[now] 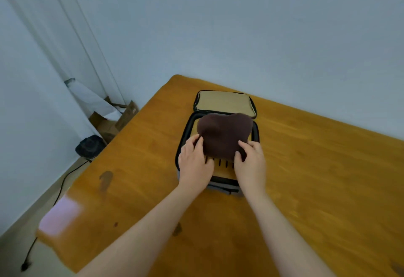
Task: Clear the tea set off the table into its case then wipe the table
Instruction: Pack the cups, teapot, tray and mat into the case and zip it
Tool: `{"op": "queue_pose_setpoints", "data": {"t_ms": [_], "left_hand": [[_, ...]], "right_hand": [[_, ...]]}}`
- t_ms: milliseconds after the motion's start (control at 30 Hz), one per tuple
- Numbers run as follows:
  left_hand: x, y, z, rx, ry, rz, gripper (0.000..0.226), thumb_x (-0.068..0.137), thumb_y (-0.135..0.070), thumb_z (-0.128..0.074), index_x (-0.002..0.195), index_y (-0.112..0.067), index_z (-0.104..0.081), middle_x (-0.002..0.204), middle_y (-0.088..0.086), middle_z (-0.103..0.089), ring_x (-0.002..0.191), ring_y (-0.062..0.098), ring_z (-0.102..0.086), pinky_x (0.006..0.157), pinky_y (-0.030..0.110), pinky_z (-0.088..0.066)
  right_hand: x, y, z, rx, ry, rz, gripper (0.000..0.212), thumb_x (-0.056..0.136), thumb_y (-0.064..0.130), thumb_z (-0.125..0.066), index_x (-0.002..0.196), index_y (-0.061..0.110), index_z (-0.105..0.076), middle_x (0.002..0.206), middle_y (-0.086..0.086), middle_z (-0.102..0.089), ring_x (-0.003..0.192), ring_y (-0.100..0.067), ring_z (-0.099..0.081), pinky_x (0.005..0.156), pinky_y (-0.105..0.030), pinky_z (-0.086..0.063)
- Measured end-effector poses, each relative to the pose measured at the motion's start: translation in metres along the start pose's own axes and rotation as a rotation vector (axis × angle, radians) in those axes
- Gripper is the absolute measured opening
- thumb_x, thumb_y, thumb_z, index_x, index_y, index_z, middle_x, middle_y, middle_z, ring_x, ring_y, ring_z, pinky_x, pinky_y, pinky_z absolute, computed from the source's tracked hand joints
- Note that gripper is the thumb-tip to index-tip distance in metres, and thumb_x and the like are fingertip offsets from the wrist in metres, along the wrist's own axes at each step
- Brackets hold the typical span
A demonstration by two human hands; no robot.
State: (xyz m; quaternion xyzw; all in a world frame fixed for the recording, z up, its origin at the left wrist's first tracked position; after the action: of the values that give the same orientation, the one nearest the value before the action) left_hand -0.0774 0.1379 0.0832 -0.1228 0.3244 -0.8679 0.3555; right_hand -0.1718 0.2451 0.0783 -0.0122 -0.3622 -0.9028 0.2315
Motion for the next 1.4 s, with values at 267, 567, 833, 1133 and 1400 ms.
{"op": "queue_pose_setpoints", "data": {"t_ms": [267, 567, 833, 1133, 1400], "left_hand": [[0.014, 0.044, 0.013, 0.057, 0.033, 0.031, 0.036, 0.092, -0.021, -0.055, 0.127, -0.028, -0.06, 0.145, -0.006, -0.038, 0.137, 0.017, -0.023, 0.113, 0.04, -0.027], [0.047, 0.049, 0.013, 0.456, 0.176, -0.466, 0.045, 0.099, -0.033, -0.042, 0.143, -0.027, -0.041, 0.146, -0.004, -0.041, 0.138, 0.016, -0.033, 0.121, 0.038, -0.011], [0.032, 0.059, 0.007, 0.455, 0.04, -0.509, 0.026, 0.095, -0.03, -0.047, 0.118, -0.027, -0.057, 0.112, -0.007, -0.059, 0.107, 0.015, -0.056, 0.107, 0.036, -0.035], [0.084, 0.053, 0.008, 0.33, 0.038, -0.418, 0.039, 0.094, -0.025, -0.053, 0.133, -0.026, -0.051, 0.145, 0.001, -0.043, 0.134, 0.02, -0.039, 0.114, 0.037, -0.028], [0.177, 0.022, 0.006, -0.353, 0.281, 0.185, 0.06, 0.099, -0.033, -0.05, 0.151, -0.016, -0.024, 0.152, 0.007, -0.034, 0.138, 0.025, -0.033, 0.11, 0.036, -0.029]], "right_hand": [[0.002, 0.018, -0.029, -0.259, 0.022, 0.003, 0.032, 0.089, 0.019, -0.064, 0.121, 0.016, -0.066, 0.106, -0.001, -0.052, 0.097, -0.017, -0.053, 0.076, -0.028, -0.05], [0.012, 0.016, -0.039, -0.605, 0.219, 0.208, 0.055, 0.094, 0.038, -0.055, 0.143, 0.017, -0.043, 0.152, -0.015, -0.035, 0.145, -0.032, -0.021, 0.119, -0.044, -0.017], [-0.011, 0.021, -0.044, -0.521, 0.33, 0.255, 0.048, 0.1, 0.032, -0.045, 0.146, 0.018, -0.039, 0.153, -0.013, -0.035, 0.142, -0.029, -0.03, 0.115, -0.039, -0.026], [0.003, 0.024, -0.05, -0.522, 0.295, 0.311, 0.049, 0.101, 0.036, -0.038, 0.148, 0.022, -0.035, 0.158, -0.015, -0.023, 0.148, -0.032, -0.011, 0.119, -0.045, -0.01], [0.011, 0.013, -0.074, -0.541, 0.327, 0.203, 0.059, 0.096, 0.055, -0.017, 0.149, 0.032, -0.029, 0.157, -0.011, -0.028, 0.146, -0.032, -0.02, 0.117, -0.054, -0.017]]}}
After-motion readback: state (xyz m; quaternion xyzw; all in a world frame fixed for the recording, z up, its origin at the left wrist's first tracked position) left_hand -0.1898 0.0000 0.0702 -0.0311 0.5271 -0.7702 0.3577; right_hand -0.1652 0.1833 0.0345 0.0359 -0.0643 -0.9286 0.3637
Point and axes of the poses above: each hand's wrist, its own x-axis towards the middle knuckle, its own z-axis out of the back of the hand, y = z × x, the point moved 1 cm from there along x, towards the middle knuckle
